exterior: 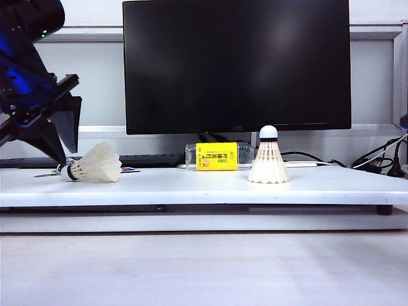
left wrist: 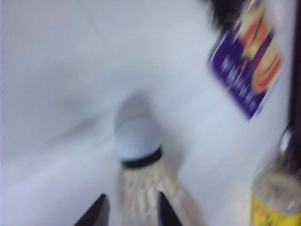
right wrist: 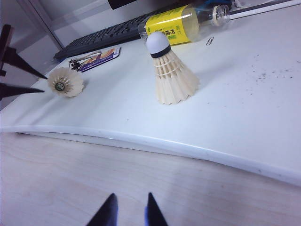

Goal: Stack the badminton balls on the table vertically.

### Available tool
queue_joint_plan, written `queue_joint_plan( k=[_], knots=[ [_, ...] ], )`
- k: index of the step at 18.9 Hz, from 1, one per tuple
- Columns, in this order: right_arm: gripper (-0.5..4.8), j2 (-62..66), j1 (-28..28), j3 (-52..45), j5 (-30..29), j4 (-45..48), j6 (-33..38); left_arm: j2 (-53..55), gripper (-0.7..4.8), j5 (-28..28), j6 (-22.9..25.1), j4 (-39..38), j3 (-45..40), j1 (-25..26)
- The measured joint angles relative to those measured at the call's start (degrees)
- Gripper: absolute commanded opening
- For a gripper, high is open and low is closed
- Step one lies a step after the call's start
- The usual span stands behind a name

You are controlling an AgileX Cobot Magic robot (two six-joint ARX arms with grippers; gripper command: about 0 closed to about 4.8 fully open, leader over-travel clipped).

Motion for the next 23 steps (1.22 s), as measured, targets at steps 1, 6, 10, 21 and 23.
queue_joint_plan(
  k=[1, 6, 10, 21, 23],
  knots=[
    [0.84, 0.0, 0.0, 0.0, 0.0, 0.0, 0.0, 0.0, 1.44, -0.66, -1.03, 0.22, 0.02, 0.04],
    [0.84, 0.0, 0.0, 0.0, 0.02, -0.02, 0.0, 1.44, 1.44, -1.14, -3.67, 0.44, 0.09, 1.09],
    [0.84, 0.0, 0.0, 0.0, 0.46, 0.0, 0.0, 3.13, 1.44, -0.02, -3.8, 3.87, 0.09, 1.09],
    [0.84, 0.0, 0.0, 0.0, 0.94, -0.02, -0.02, 4.02, 1.44, 4.26, -2.38, 5.18, 0.09, 5.62],
    [0.84, 0.0, 0.0, 0.0, 1.42, -0.02, 0.0, 4.02, 1.44, 4.96, -2.16, 5.27, 0.09, 5.62]
  ],
)
